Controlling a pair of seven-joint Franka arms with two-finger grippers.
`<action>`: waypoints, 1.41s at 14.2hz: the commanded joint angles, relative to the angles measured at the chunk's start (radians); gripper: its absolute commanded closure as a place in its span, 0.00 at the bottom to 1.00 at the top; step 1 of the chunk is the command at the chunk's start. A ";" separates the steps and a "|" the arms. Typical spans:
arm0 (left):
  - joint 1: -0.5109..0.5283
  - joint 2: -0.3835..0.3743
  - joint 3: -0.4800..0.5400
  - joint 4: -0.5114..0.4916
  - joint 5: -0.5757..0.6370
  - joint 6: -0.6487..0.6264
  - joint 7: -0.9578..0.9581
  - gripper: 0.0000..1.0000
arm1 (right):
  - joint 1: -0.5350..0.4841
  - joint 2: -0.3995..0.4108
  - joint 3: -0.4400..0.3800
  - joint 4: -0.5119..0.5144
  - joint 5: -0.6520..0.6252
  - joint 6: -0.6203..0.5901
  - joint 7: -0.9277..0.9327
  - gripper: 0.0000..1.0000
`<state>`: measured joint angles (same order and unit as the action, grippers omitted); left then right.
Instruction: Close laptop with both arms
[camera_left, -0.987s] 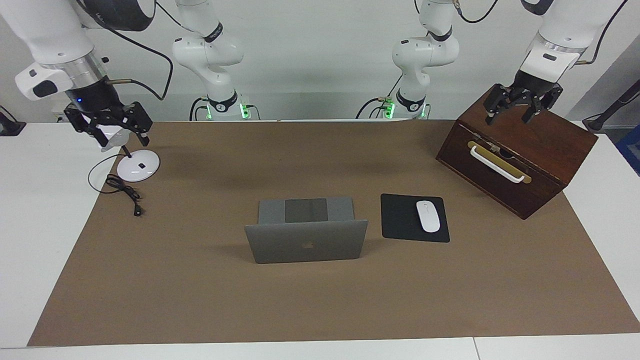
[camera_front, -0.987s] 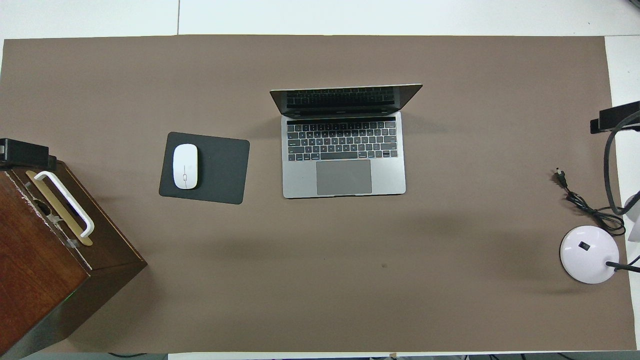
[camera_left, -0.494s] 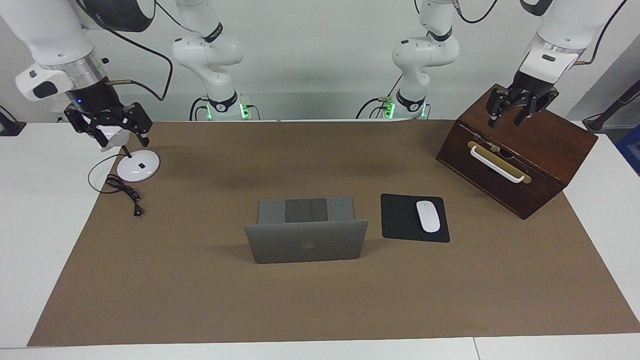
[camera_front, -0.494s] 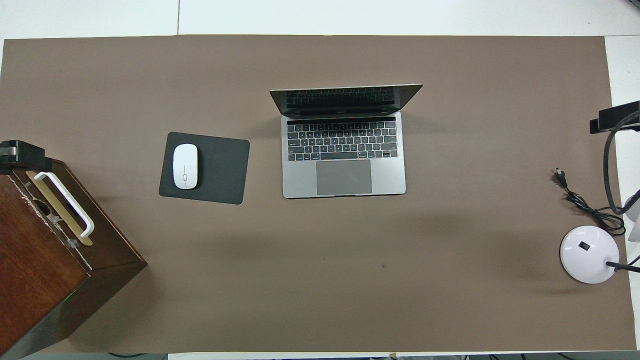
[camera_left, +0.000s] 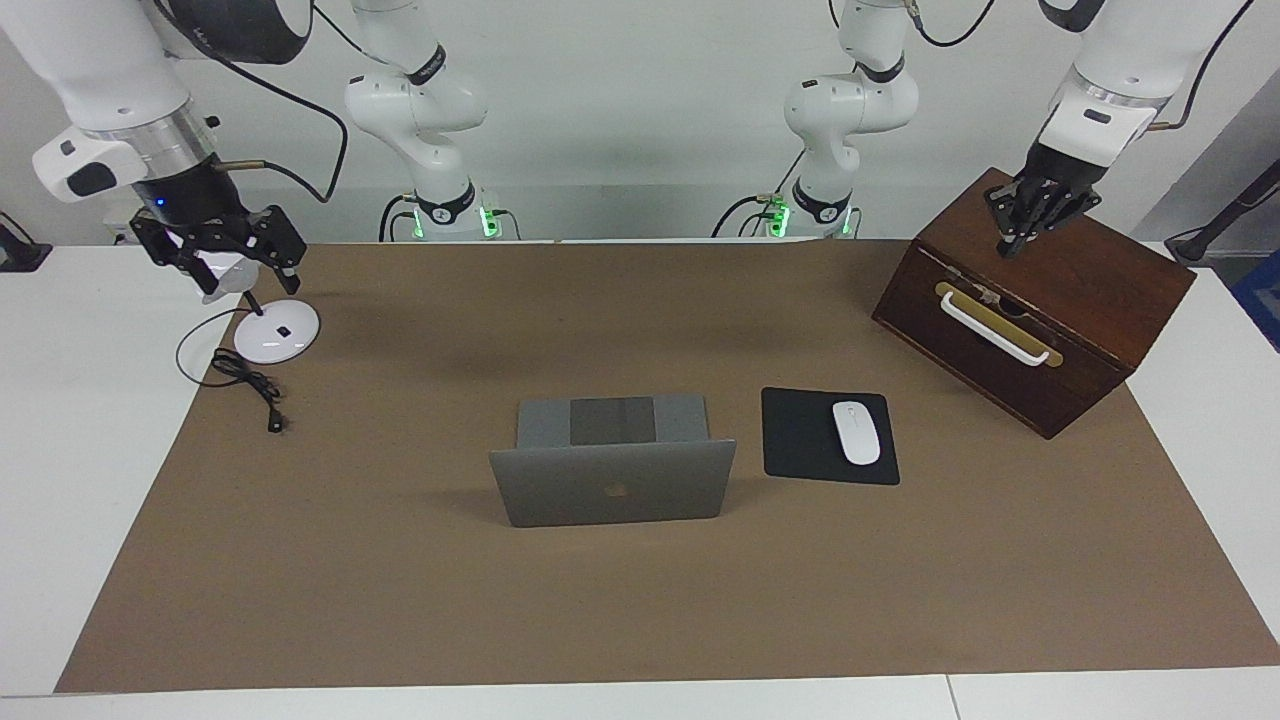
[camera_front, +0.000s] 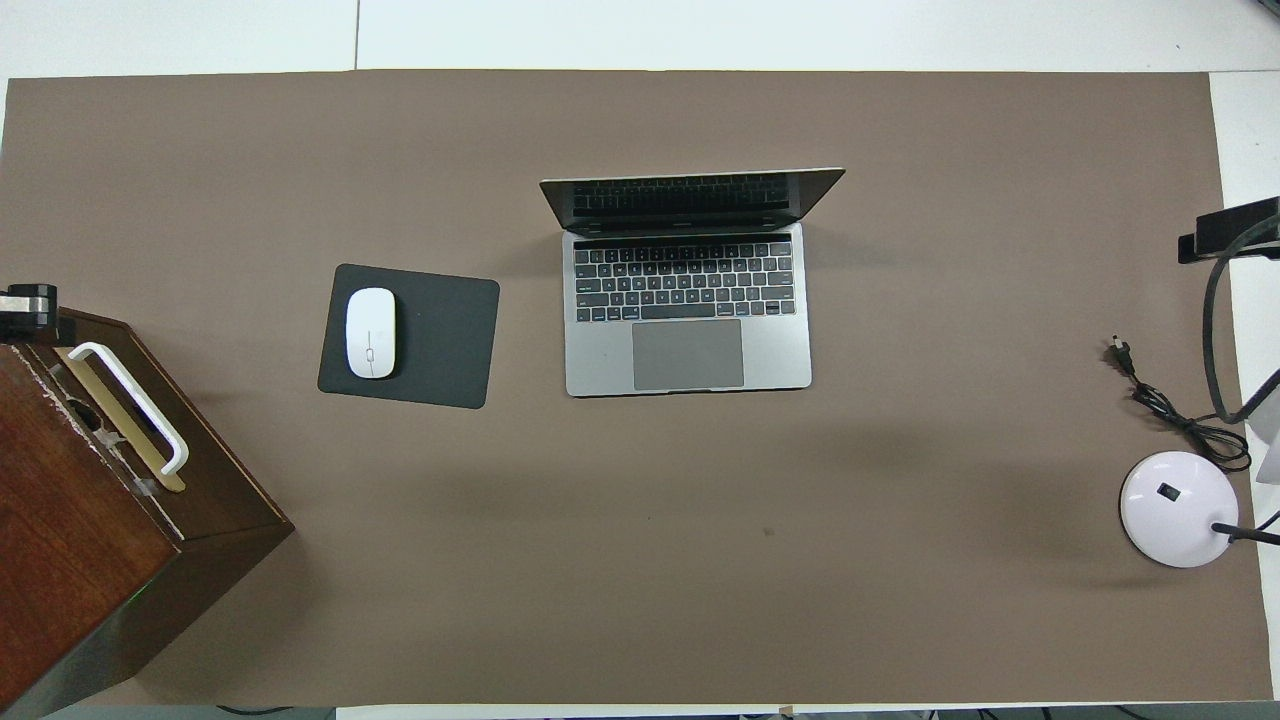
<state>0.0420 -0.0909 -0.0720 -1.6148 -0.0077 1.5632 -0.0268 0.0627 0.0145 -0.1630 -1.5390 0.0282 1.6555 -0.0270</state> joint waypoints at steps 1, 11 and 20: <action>-0.014 -0.023 0.005 -0.043 -0.011 0.055 -0.016 1.00 | -0.003 0.021 0.003 0.033 0.018 0.004 0.026 0.00; -0.111 -0.139 0.000 -0.371 -0.133 0.489 -0.018 1.00 | 0.005 0.038 0.007 0.034 0.021 0.046 0.107 0.00; -0.301 -0.167 -0.002 -0.648 -0.135 0.855 -0.013 1.00 | 0.276 0.186 0.020 0.157 -0.023 0.276 0.507 0.00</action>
<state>-0.2114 -0.2193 -0.0862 -2.1804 -0.1274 2.3312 -0.0386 0.3048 0.1001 -0.1379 -1.4698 0.0513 1.8848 0.4475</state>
